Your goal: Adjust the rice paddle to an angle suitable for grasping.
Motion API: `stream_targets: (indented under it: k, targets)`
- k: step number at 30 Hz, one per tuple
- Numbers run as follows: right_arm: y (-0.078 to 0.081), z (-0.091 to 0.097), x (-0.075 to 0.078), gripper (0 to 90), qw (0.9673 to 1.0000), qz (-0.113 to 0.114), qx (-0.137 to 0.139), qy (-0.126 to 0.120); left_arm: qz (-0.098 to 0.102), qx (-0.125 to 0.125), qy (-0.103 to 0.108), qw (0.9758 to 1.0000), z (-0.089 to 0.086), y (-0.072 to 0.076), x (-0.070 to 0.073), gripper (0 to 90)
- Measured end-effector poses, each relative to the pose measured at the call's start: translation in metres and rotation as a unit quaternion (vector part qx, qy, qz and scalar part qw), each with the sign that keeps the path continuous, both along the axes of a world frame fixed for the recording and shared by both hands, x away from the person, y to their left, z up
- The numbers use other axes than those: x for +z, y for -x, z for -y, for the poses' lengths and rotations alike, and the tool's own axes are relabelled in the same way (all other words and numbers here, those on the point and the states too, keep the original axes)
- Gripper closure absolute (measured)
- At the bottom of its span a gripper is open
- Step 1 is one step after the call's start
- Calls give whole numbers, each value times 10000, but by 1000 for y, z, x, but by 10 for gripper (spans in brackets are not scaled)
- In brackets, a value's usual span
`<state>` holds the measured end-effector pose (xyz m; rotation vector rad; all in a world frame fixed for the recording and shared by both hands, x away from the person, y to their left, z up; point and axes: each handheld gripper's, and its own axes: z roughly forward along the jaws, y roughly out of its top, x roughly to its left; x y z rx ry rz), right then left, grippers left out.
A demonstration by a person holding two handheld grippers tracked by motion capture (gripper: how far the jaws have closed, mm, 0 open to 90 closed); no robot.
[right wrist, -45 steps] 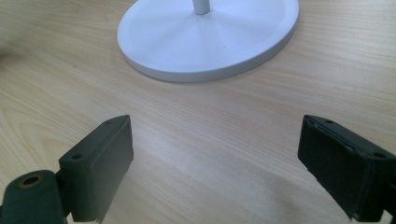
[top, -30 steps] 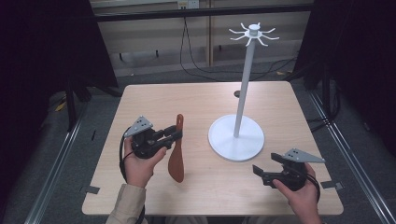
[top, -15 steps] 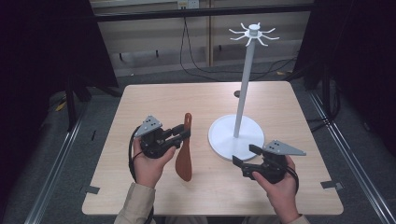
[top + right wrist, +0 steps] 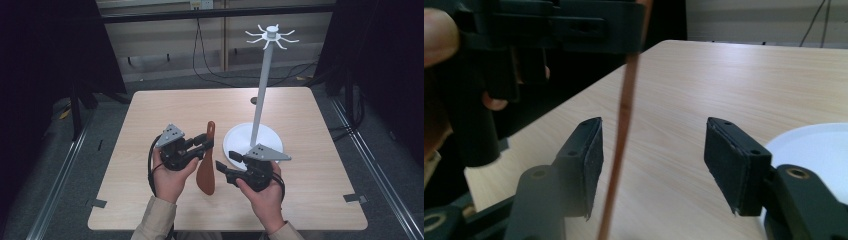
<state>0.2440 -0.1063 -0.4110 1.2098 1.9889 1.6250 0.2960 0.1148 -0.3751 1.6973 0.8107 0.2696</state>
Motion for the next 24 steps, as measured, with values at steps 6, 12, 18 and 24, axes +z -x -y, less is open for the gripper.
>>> stream_targets:
  k: [6, 12, 18, 24]
  targets:
    - [-5, -11, -1, 524, 10000, -10, -44, -68, -55, -77, 110, 9999, 6, 2, -1, 663]
    - [-13, -15, -5, 646, 9997, -6, -42, -243, -58, -156, 184, 9997, 11, 6, -1, 663]
    - [-19, -13, -4, 828, 9995, -159, -38, -273, -97, -183, 330, 9992, 11, 4, -3, 655]
    - [-23, 1, -3, 830, 9993, -270, -37, -259, -40, -142, 410, 9991, 3, 2, -6, 450]
